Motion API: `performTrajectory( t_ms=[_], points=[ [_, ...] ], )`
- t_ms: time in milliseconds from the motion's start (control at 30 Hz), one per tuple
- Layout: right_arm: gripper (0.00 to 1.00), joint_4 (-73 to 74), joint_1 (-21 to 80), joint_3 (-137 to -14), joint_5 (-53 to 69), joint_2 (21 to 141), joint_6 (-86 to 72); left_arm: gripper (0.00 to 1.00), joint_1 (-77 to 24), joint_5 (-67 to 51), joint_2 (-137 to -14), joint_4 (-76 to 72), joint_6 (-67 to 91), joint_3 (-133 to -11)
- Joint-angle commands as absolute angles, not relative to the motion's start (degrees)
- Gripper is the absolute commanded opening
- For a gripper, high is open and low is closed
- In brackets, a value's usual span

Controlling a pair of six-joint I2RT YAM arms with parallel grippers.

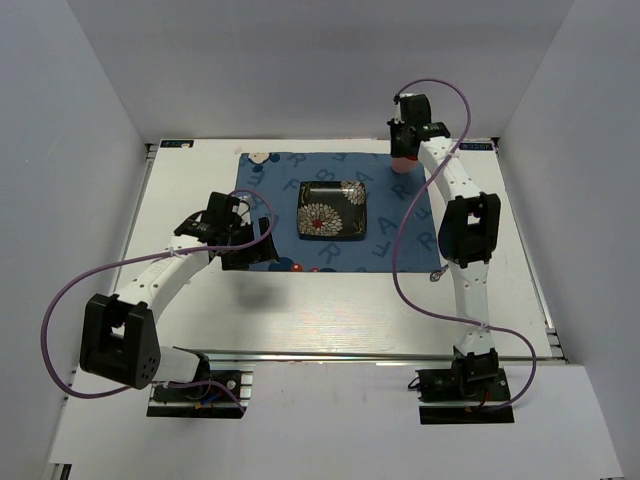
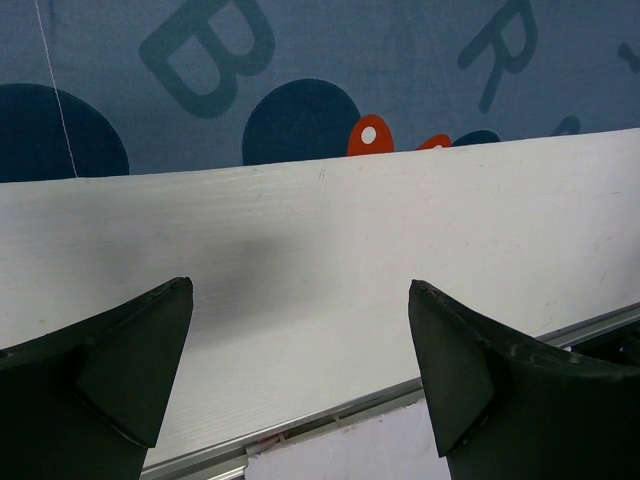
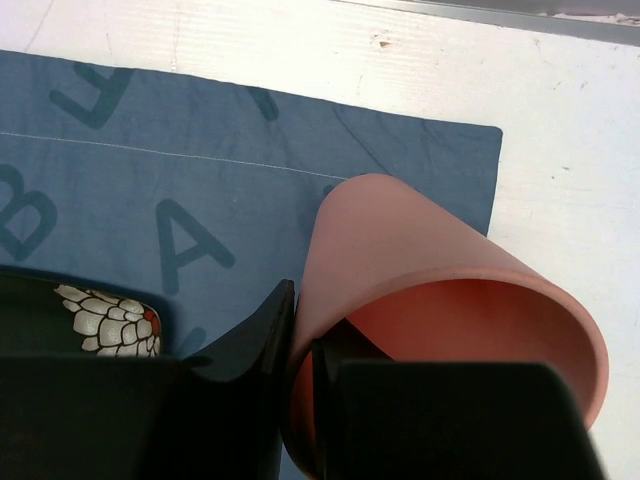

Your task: Set the dinner table for one person

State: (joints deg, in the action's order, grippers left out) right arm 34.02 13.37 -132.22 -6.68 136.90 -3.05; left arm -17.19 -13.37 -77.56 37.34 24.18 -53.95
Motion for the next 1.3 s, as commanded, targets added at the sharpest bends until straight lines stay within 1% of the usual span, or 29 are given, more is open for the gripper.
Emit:
performTrajectory(
  t_ms=[0,233,267,300,367,400,467,500,600,667,700,733,767,867,900,967,1000,1100,1133,1167,1200,1233,1267],
  points=[
    [0.03,33.48,13.27,-134.56,-6.77,137.99,-3.34,0.98,-17.05,-14.06,-76.82,37.00,23.47,-53.96],
    [0.09,33.66,13.27,-133.77,-7.20,138.34,-3.43,0.98,-17.05,-14.33,-76.99,36.91,23.55,-53.88],
    [0.13,33.23,13.27,-133.86,-7.47,138.34,-3.43,0.98,-17.05,-14.24,-77.08,37.00,23.55,-53.88],
    [0.19,32.96,13.27,-133.86,-7.56,138.25,-3.51,0.98,-17.05,-14.33,-77.08,37.00,23.55,-53.88],
    [0.21,32.17,13.18,-133.94,-7.21,138.60,-3.69,0.98,-17.05,-14.33,-77.08,37.00,23.55,-53.88],
    [0.33,32.08,13.10,-134.12,-7.03,138.69,-4.13,0.98,-17.05,-14.41,-76.99,36.91,23.47,-53.88],
    [0.41,31.64,13.09,-134.73,-6.24,139.13,-4.13,0.98,-17.05,-14.41,-76.91,36.91,23.47,-53.88],
    [0.54,31.47,13.27,-135.08,-6.07,139.04,-4.22,0.98,-17.05,-14.41,-76.90,36.91,23.38,-53.88],
    [0.56,30.76,13.36,-136.14,-5.54,138.69,-4.48,0.98,-17.05,-14.50,-76.90,36.91,23.38,-53.79],
    [0.65,30.67,13.18,-137.02,-5.36,138.08,-4.92,0.98,-17.05,-14.50,-76.82,36.91,23.38,-53.79],
    [0.77,30.33,13.10,-137.20,-5.62,137.64,-4.92,0.98,-17.05,-14.50,-76.73,36.83,23.38,-53.88],
    [0.86,29.54,13.27,-137.20,-6.06,136.42,-5.01,0.98,-17.05,-14.50,-76.55,36.91,23.29,-53.70],
    [0.89,29.18,13.10,-137.11,-6.24,135.54,-5.36,0.98,-17.05,-14.50,-76.55,36.83,23.38,-53.61],
    [0.89,27.34,13.10,-136.50,-8.08,130.80,-6.41,0.98,-17.05,-14.41,-76.64,36.83,23.38,-53.61],
    [0.89,26.81,12.92,-136.23,-9.74,127.56,-6.85,0.98,-17.05,-14.15,-76.64,37.00,23.38,-53.70],
    [0.89,26.02,12.66,-133.60,-12.21,123.68,-9.04,0.98,-17.05,-13.02,-76.55,37.52,23.73,-53.88],
    [0.89,26.36,12.22,-130.72,-14.48,119.92,-10.10,0.98,-17.05,-12.31,-76.47,37.70,23.73,-54.05],
    [0.89,31.27,10.29,-124.13,-16.61,112.17,-14.32,0.98,-17.05,-7.22,-74.98,38.67,25.40,-54.40],
    [0.89,33.03,9.24,-116.79,-16.87,110.06,-15.54,0.98,-17.05,-5.47,-74.45,39.11,26.01,-54.58],
    [0.89,33.22,8.10,-111.93,-17.14,107.69,-18.78,0.98,-17.05,-1.79,-73.23,39.81,27.23,-54.67],
    [0.89,33.05,6.87,-106.93,-18.01,102.88,-20.46,0.98,-17.05,-0.89,-72.52,39.99,27.77,-54.67],
    [0.89,32.79,6.25,-96.70,-18.19,100.40,-22.13,0.98,-17.05,1.82,-71.90,40.43,28.73,-54.75],
    [0.89,30.87,4.85,-91.46,-18.72,95.41,-23.63,0.98,-17.05,3.67,-70.50,40.60,29.09,-54.67]
  ],
)
